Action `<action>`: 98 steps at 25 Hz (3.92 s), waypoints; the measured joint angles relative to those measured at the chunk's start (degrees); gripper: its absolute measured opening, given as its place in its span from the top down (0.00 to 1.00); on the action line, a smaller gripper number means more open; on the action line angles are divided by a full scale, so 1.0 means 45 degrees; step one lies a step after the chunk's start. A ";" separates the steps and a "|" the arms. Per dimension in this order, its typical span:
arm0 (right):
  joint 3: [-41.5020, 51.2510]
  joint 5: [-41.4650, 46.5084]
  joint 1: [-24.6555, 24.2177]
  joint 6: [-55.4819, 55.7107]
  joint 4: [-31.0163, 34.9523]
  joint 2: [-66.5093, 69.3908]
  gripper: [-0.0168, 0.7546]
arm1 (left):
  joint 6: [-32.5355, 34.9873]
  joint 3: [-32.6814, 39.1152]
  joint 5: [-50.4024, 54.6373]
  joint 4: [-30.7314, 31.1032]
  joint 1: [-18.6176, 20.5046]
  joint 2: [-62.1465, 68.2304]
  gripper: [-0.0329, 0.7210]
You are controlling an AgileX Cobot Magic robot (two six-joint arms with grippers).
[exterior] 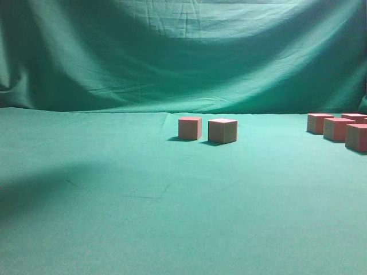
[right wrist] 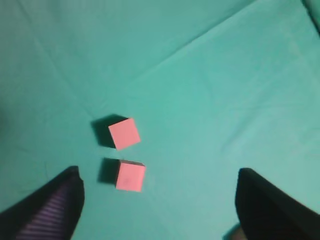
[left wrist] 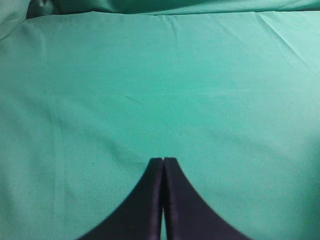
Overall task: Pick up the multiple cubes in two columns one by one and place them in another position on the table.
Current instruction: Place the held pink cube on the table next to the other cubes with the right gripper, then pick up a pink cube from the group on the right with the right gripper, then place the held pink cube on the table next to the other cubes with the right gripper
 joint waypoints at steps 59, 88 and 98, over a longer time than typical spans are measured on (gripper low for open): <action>1.4768 -0.7948 -0.3572 0.7953 -0.1264 -0.2899 0.39 | 0.0000 0.0000 0.0000 0.0000 0.0000 0.0000 0.96; 0.2085 -0.0666 0.1648 0.5659 -0.0001 0.0113 0.64 | 0.0000 0.0000 0.0000 0.0000 0.0000 0.0000 0.96; -0.2633 -0.0078 0.2185 0.7770 -0.0285 0.4597 0.64 | 0.0000 0.0000 0.0000 0.0000 0.0000 0.0000 0.96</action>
